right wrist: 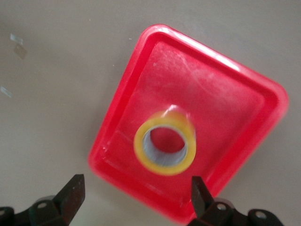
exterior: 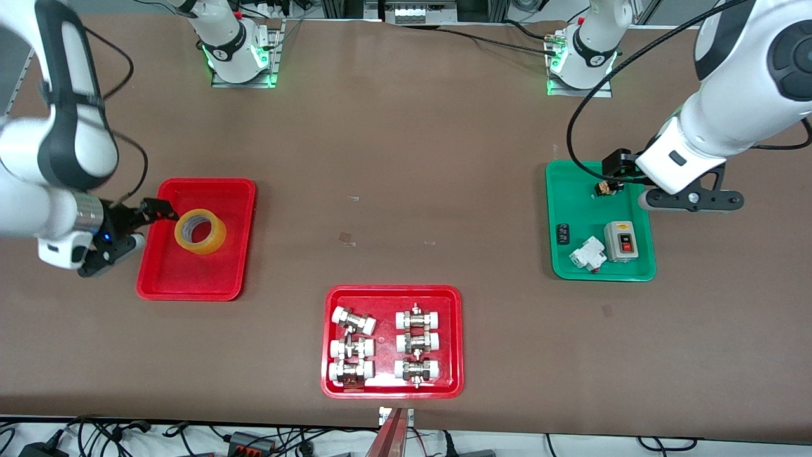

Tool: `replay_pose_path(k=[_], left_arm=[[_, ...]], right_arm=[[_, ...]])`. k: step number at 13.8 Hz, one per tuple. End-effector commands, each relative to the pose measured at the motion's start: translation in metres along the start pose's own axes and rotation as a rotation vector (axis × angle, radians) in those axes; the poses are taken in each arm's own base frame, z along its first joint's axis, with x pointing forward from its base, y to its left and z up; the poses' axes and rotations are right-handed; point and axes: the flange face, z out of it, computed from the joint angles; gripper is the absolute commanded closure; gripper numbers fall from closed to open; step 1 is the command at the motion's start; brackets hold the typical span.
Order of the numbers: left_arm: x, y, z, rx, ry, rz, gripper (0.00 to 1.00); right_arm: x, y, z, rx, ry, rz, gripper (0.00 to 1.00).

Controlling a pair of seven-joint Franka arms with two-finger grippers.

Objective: Left arm passes tape to right arm into tray

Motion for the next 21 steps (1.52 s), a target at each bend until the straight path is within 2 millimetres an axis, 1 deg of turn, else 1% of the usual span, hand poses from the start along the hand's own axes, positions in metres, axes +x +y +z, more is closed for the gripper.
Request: replay_pose_path(k=[1, 2, 3, 4, 5, 6, 8, 9, 10, 11, 12, 13, 15, 16, 17, 19, 21], left_arm=[[0.022, -0.048, -0.006, -0.032, 0.02, -0.066, 0.0], [0.019, -0.052, -0.011, -0.052, 0.03, -0.086, 0.0], [-0.002, -0.061, -0.023, -0.051, 0.028, -0.105, 0.0], [-0.021, -0.056, -0.024, -0.046, 0.017, -0.056, 0.0], [-0.025, -0.059, -0.018, -0.045, 0.005, -0.021, 0.0], [-0.031, -0.058, -0.019, -0.044, -0.007, -0.018, 0.0], [-0.038, -0.032, -0.026, -0.032, 0.009, -0.01, 0.0], [-0.037, -0.032, -0.024, -0.04, 0.006, -0.033, 0.0], [-0.037, -0.033, -0.022, -0.04, 0.006, -0.037, 0.0], [-0.036, -0.033, -0.02, -0.041, 0.015, -0.037, 0.0], [-0.038, -0.032, -0.018, -0.04, 0.016, -0.035, 0.0], [-0.039, -0.031, -0.019, -0.04, 0.022, -0.034, 0.0], [-0.037, -0.031, -0.02, -0.043, 0.029, -0.032, 0.0], [-0.038, -0.032, -0.021, -0.043, 0.032, -0.034, 0.0], [-0.038, -0.031, -0.025, -0.044, 0.035, -0.033, 0.0], [-0.037, -0.031, -0.027, -0.045, 0.043, -0.033, 0.0], [-0.038, -0.031, -0.026, -0.044, 0.038, -0.033, 0.0]], right_arm=[[-0.028, -0.04, -0.046, -0.052, 0.0, 0.187, 0.0], [-0.037, -0.049, -0.066, -0.059, 0.024, 0.216, 0.0], [-0.046, -0.056, -0.086, -0.07, 0.058, 0.213, 0.0], [-0.054, -0.064, -0.104, -0.079, 0.087, 0.216, 0.0], [-0.058, -0.068, -0.115, -0.082, 0.105, 0.254, 0.0], [-0.059, -0.075, -0.122, -0.081, 0.109, 0.287, 0.0], [-0.067, -0.08, -0.14, -0.087, 0.108, 0.365, 0.0], [-0.072, -0.081, -0.151, -0.077, 0.096, 0.43, 0.0], [-0.075, -0.081, -0.167, -0.079, 0.099, 0.439, 0.0], [-0.076, -0.086, -0.183, -0.099, 0.124, 0.44, 0.0], [-0.076, -0.09, -0.19, -0.147, 0.133, 0.437, 0.0], [-0.072, -0.103, -0.186, -0.193, 0.126, 0.454, 0.0], [-0.082, -0.108, -0.183, -0.197, 0.186, 0.511, 0.0], [-0.09, -0.11, -0.179, -0.194, 0.228, 0.507, 0.0], [-0.092, -0.109, -0.179, -0.191, 0.23, 0.506, 0.0], [-0.085, -0.107, -0.184, -0.182, 0.216, 0.499, 0.0], [-0.085, -0.108, -0.189, -0.139, 0.227, 0.505, 0.0]])
